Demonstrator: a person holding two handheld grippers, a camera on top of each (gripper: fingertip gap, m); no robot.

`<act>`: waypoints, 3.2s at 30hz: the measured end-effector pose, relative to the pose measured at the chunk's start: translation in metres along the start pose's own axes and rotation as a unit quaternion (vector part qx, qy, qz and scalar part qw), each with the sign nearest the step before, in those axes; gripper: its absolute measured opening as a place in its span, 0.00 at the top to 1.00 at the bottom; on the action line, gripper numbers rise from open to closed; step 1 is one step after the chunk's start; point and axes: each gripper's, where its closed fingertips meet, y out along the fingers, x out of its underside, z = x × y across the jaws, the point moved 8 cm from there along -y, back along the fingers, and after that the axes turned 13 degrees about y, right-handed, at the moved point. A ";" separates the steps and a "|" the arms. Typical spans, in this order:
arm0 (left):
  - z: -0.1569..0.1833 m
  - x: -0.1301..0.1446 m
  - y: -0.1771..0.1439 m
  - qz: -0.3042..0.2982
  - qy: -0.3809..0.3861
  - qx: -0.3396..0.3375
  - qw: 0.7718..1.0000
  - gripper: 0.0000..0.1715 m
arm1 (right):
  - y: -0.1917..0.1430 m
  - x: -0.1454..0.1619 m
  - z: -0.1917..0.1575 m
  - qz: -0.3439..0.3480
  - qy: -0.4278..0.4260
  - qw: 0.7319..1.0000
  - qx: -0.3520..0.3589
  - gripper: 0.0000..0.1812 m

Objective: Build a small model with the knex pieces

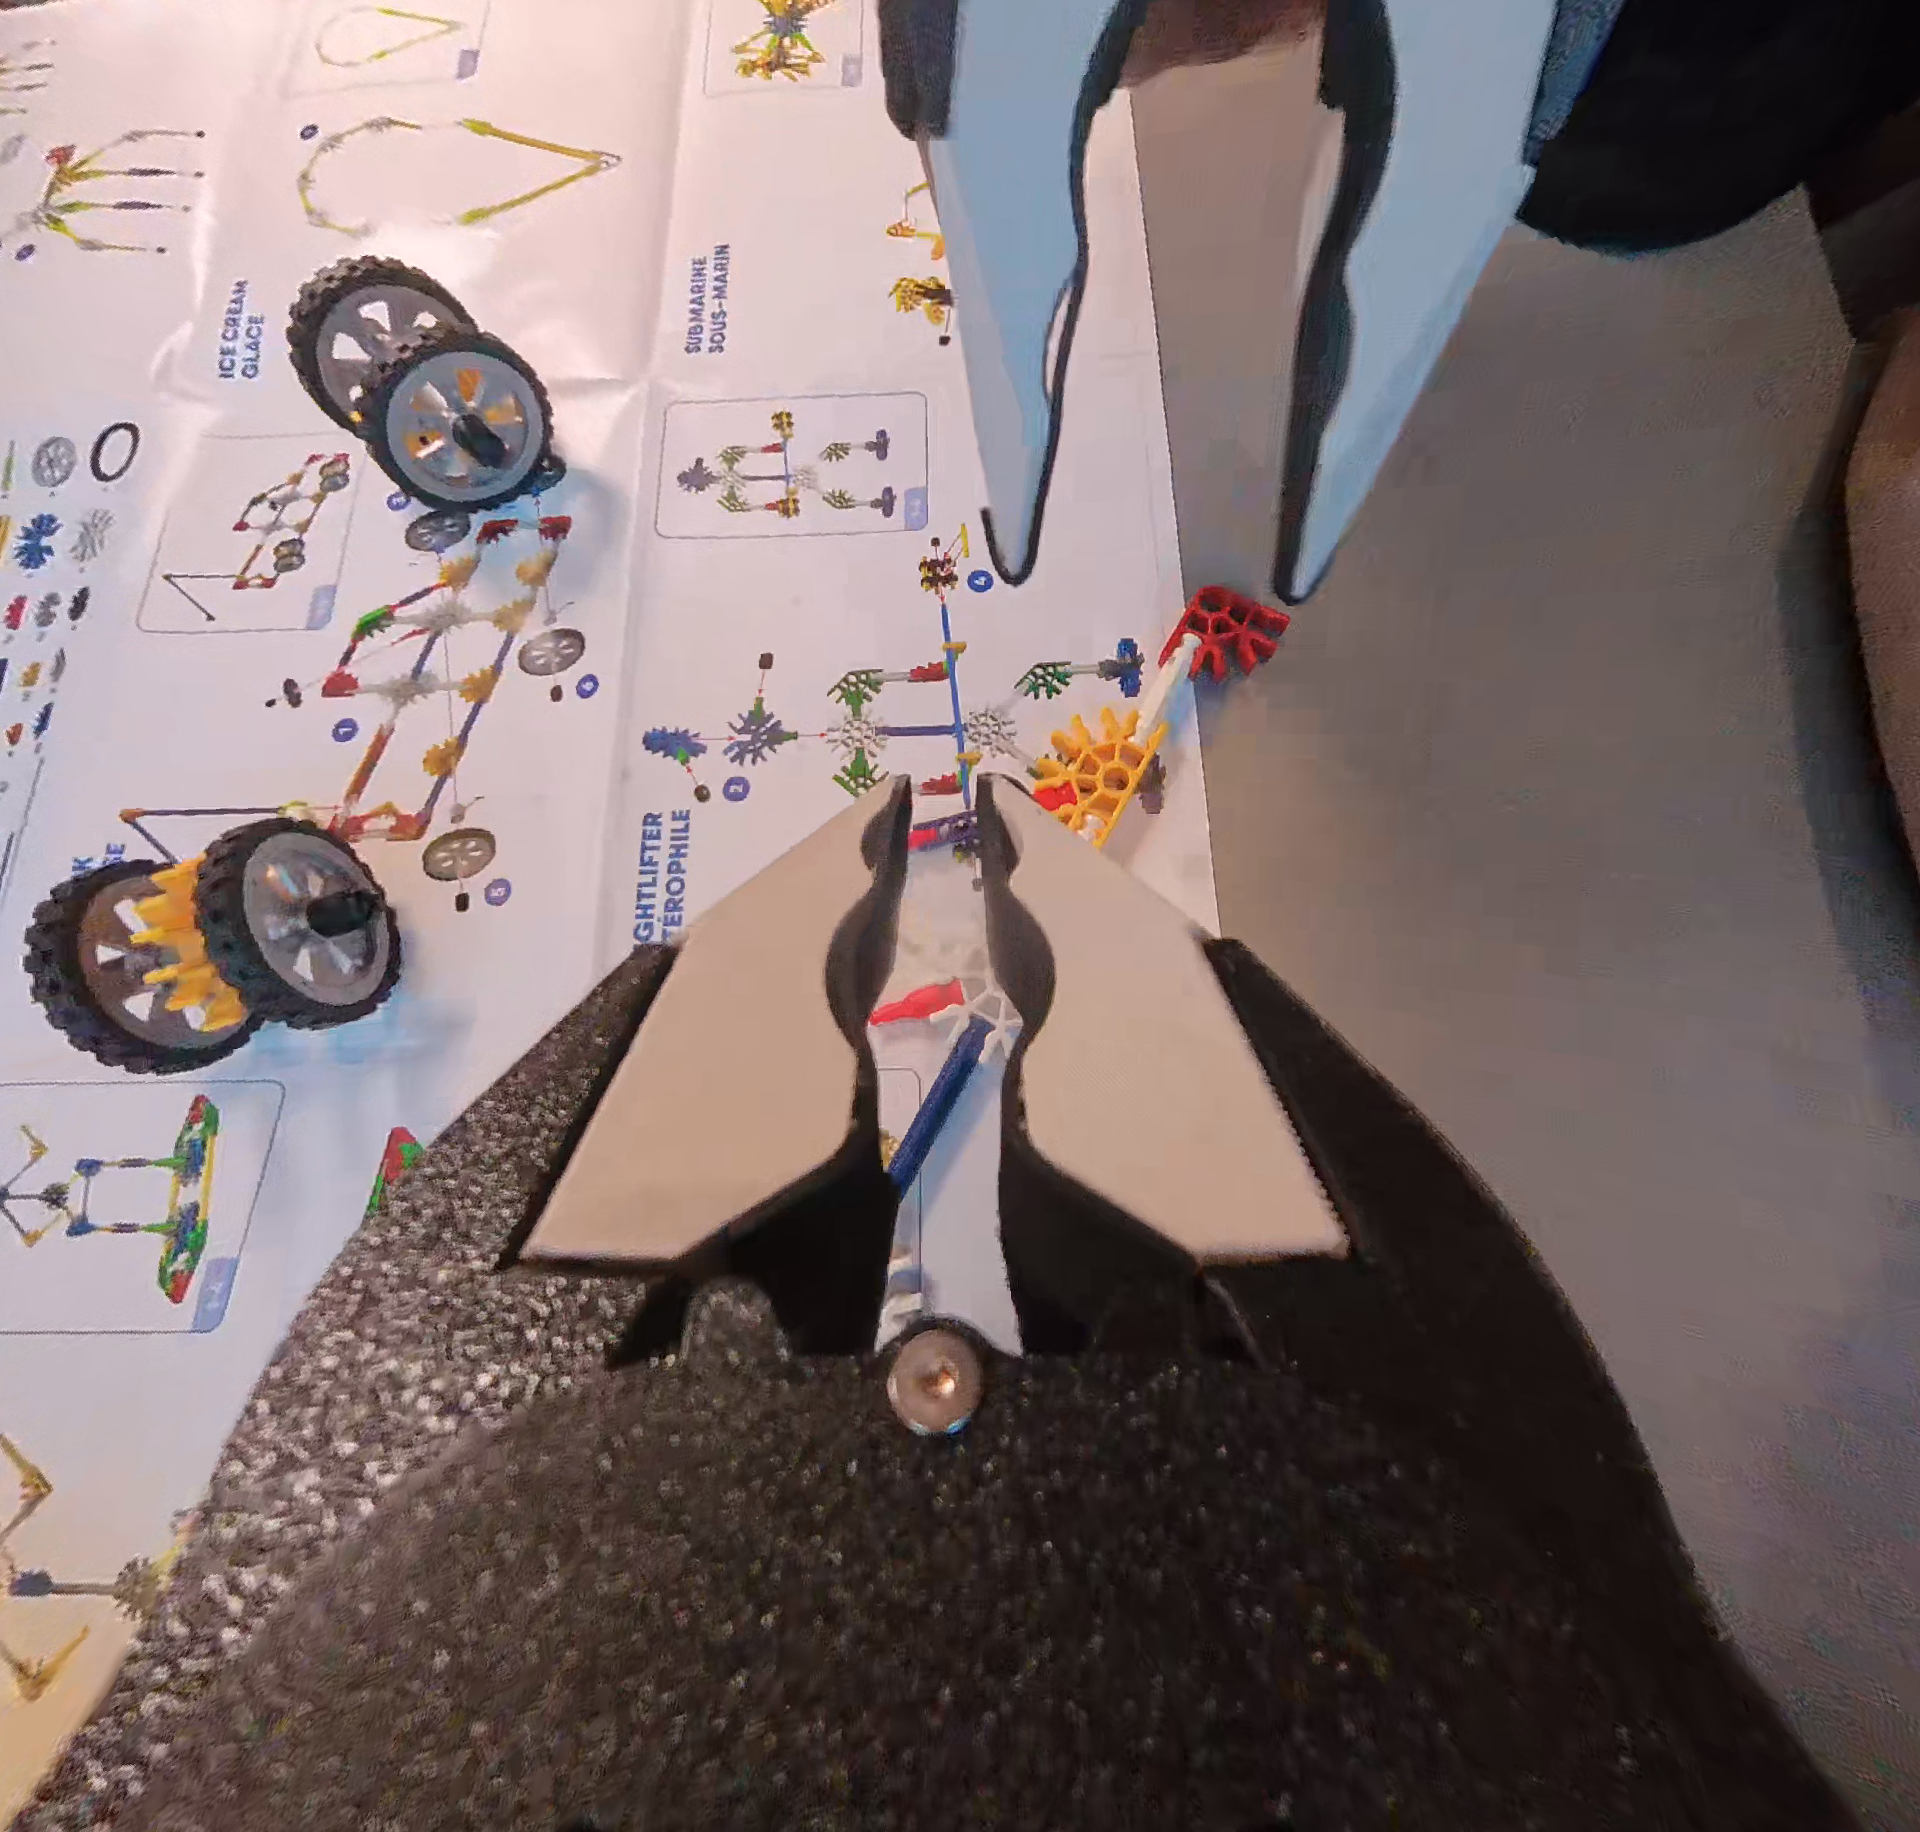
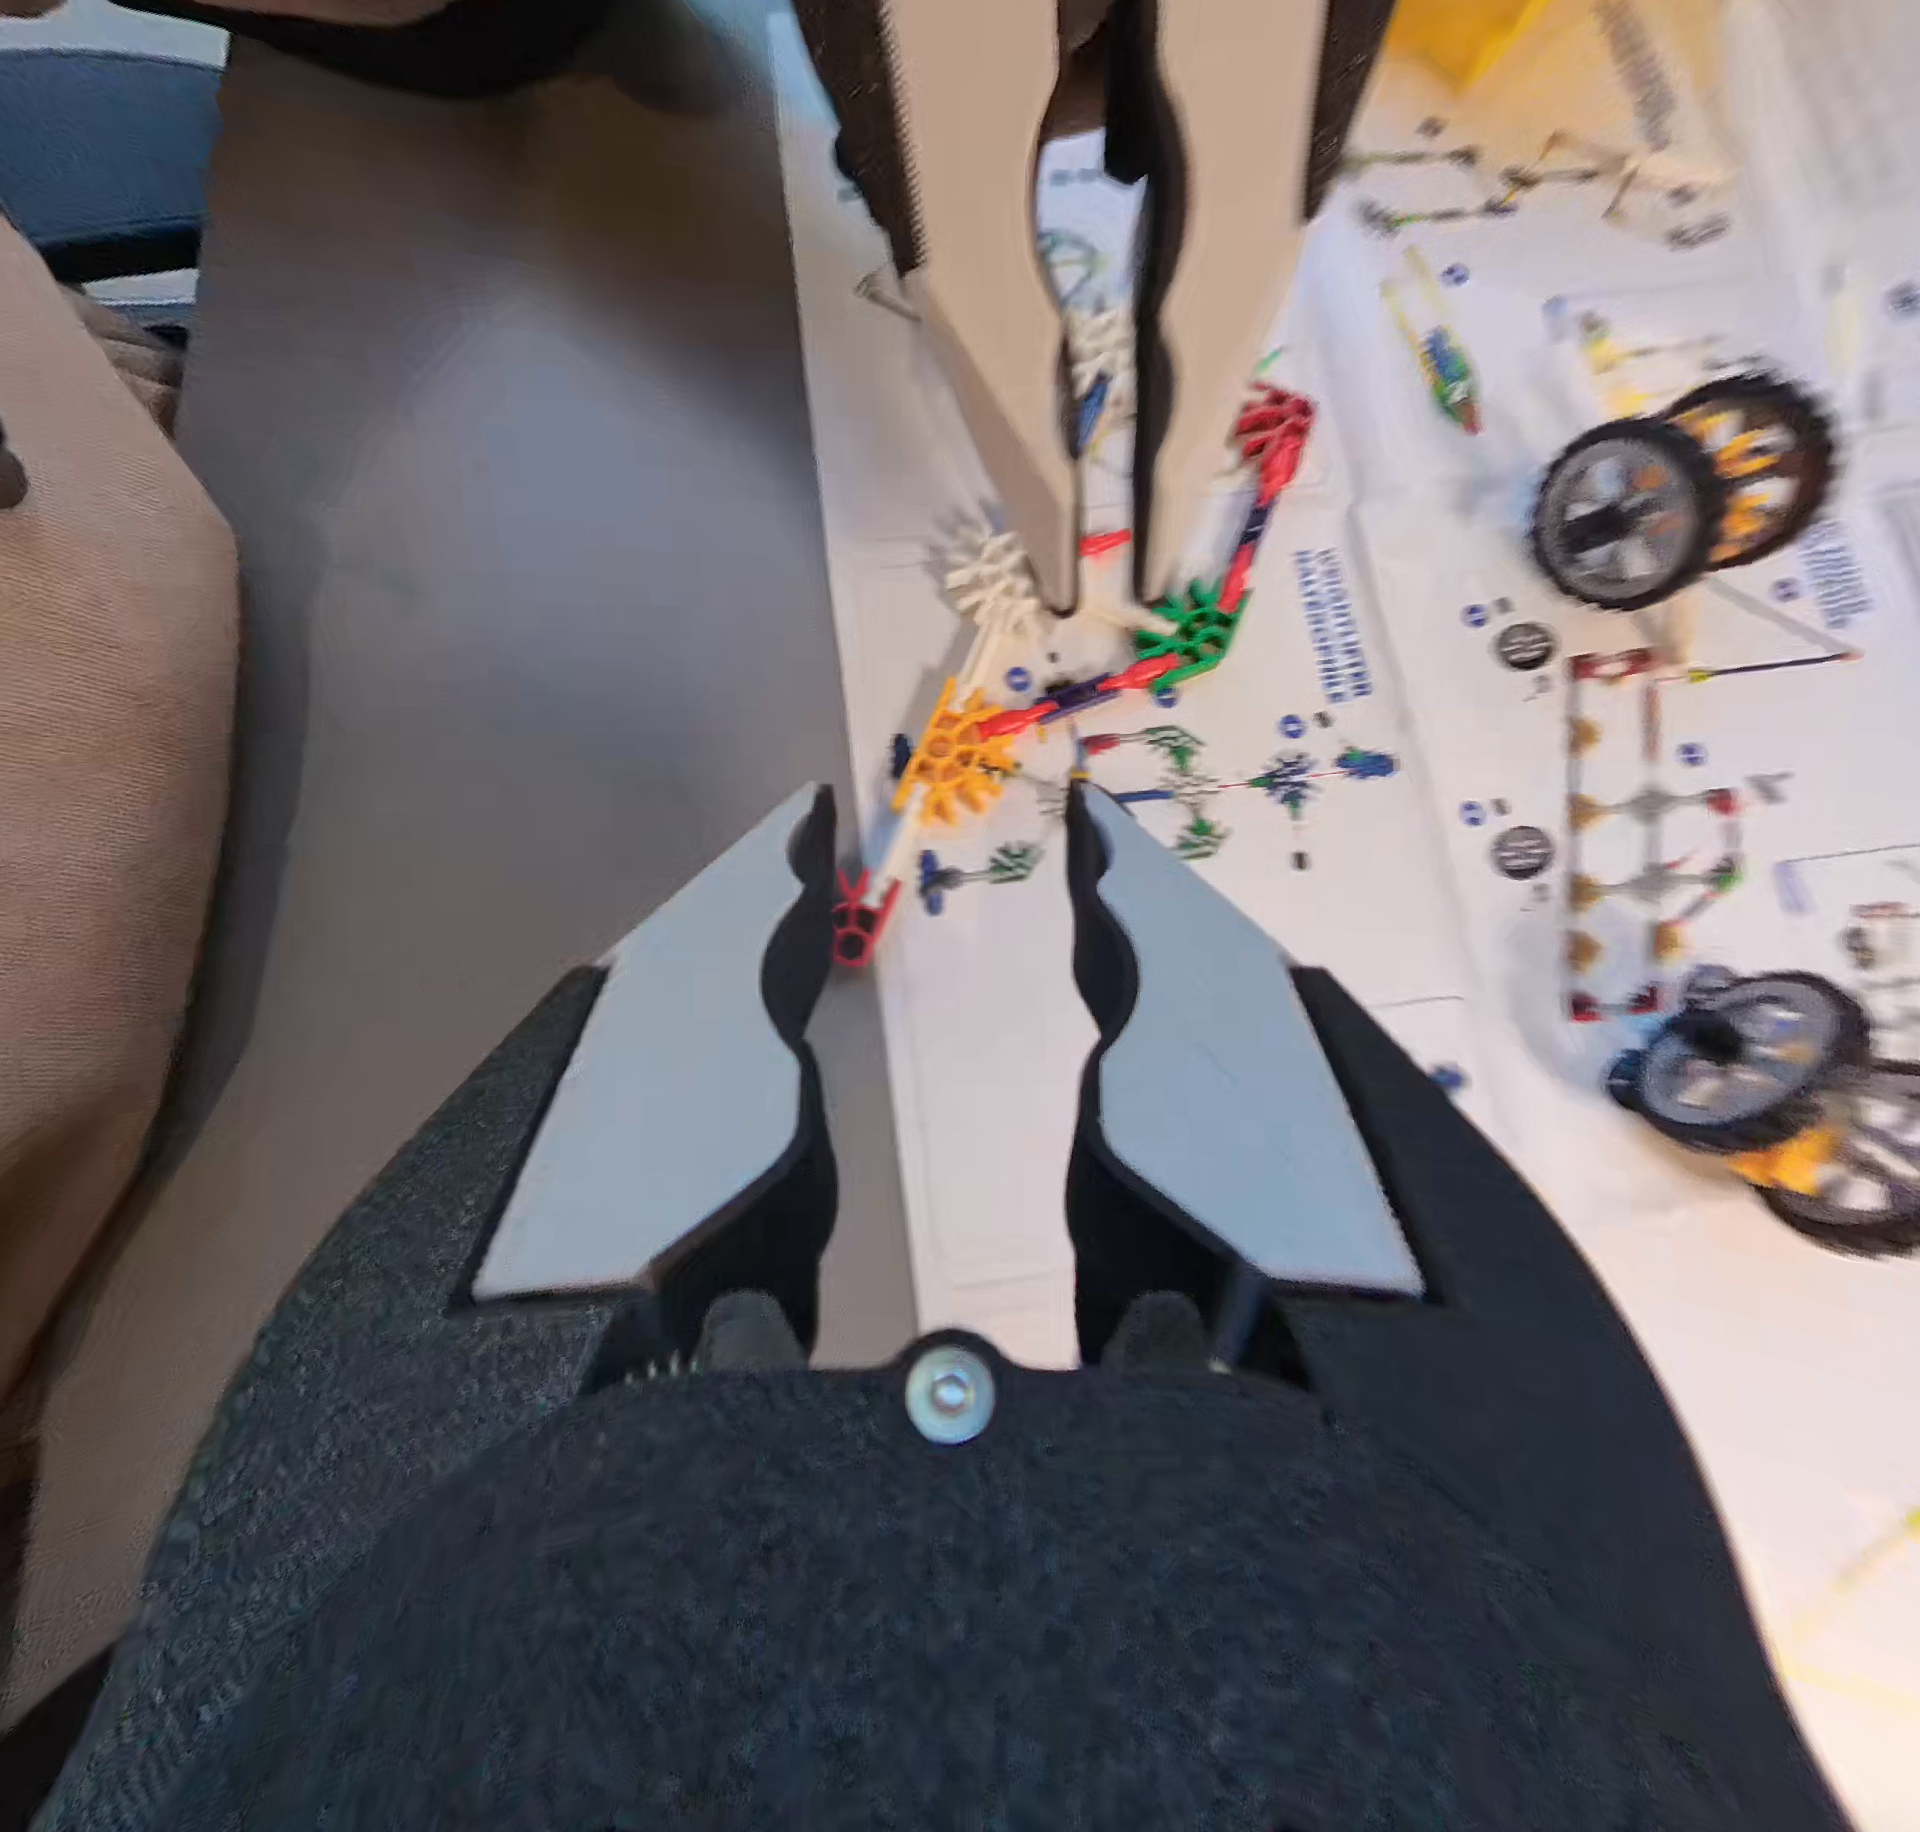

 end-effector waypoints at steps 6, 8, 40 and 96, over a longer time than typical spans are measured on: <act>-0.008 0.010 -0.002 0.024 -0.038 -0.002 0.999 0.88 | 0.034 0.019 -0.011 -0.078 0.014 0.997 0.003 0.85; -0.005 0.008 -0.004 0.037 -0.037 0.009 0.999 0.86 | 0.031 0.021 -0.008 -0.075 0.008 0.997 -0.003 0.97; 0.010 0.008 0.018 -0.057 0.057 -0.002 0.997 0.97 | 0.013 0.036 0.021 -0.031 0.023 0.999 0.009 0.88; -0.007 -0.084 -0.042 0.145 -0.019 -0.026 0.989 0.98 | -0.077 -0.062 -0.004 0.284 -0.099 0.953 0.040 0.96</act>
